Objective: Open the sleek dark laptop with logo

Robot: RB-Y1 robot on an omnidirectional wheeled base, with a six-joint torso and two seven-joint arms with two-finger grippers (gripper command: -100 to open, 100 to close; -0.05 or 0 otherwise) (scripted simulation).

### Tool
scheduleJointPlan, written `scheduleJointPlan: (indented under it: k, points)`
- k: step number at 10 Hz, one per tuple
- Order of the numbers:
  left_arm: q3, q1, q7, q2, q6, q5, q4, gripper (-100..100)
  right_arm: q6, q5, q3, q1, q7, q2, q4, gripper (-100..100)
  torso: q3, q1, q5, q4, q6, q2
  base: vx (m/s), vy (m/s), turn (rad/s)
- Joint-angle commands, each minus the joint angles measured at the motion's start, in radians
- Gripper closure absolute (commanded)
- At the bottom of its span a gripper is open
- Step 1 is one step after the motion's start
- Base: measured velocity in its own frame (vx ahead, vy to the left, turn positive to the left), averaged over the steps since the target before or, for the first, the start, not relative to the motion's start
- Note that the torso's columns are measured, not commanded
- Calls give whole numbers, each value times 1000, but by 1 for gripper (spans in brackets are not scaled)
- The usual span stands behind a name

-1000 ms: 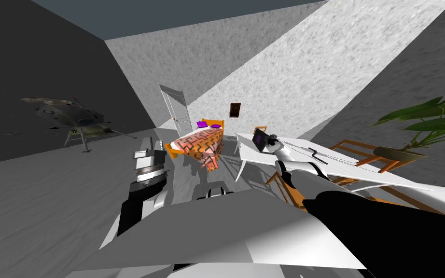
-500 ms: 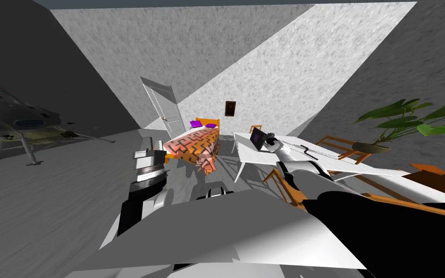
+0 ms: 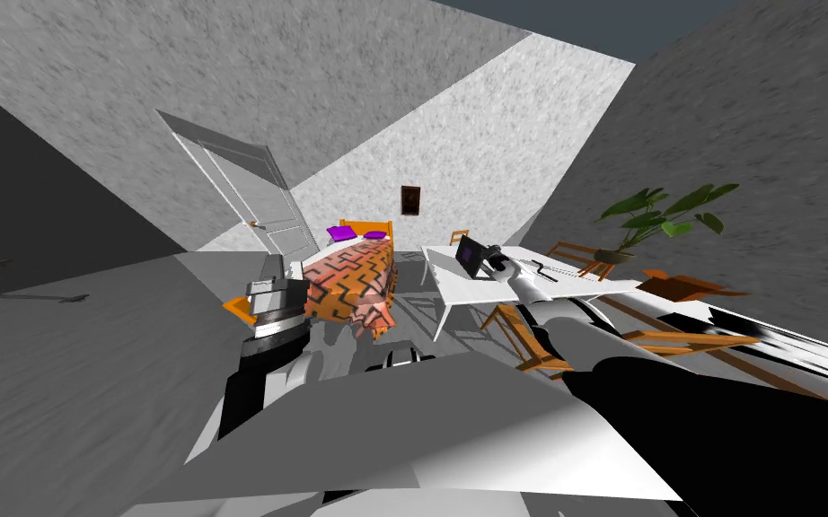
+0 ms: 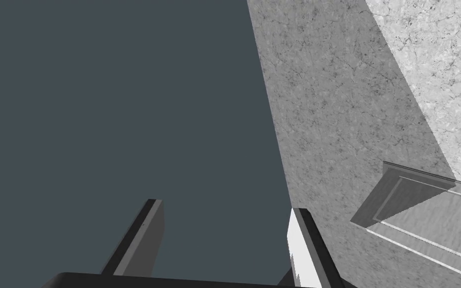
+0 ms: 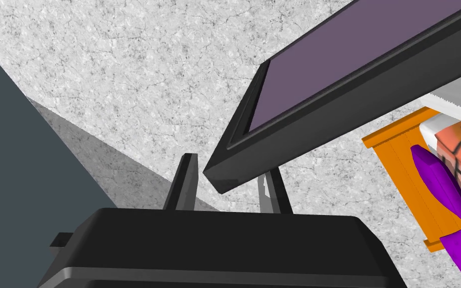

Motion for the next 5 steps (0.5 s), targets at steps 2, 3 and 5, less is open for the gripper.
scheduleJointPlan:
  k: [2,3,5]
  points:
    - [0,0,0,0,0,0,0,0,-63,-1,71,-21,-41,-8,17,100,1,-4,-2,1,3,0,98,66,-319]
    - [0,0,0,0,0,0,0,0,-97,-10,104,-19,-79,-18,-3,100,-1,-1,-1,0,2,-1,176,145,-383]
    - [0,0,0,0,0,0,0,0,-97,-10,136,-19,-88,-18,-3,100,-3,0,-2,-3,-1,-4,93,85,-200]
